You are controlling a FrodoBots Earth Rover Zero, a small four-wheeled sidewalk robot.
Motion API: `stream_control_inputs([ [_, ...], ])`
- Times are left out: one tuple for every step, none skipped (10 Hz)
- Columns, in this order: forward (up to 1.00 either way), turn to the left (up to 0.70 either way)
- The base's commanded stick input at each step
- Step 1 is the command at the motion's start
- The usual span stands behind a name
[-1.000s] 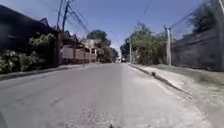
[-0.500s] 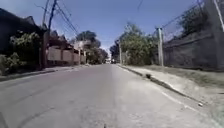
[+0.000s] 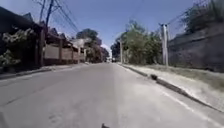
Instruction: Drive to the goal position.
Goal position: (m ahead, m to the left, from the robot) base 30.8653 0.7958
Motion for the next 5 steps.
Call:
stream_control_inputs([
  [1.00, 0.00],
  [1.00, 0.00],
  [1.00, 0.00],
  [1.00, 0.00],
  [1.00, 0.00],
])
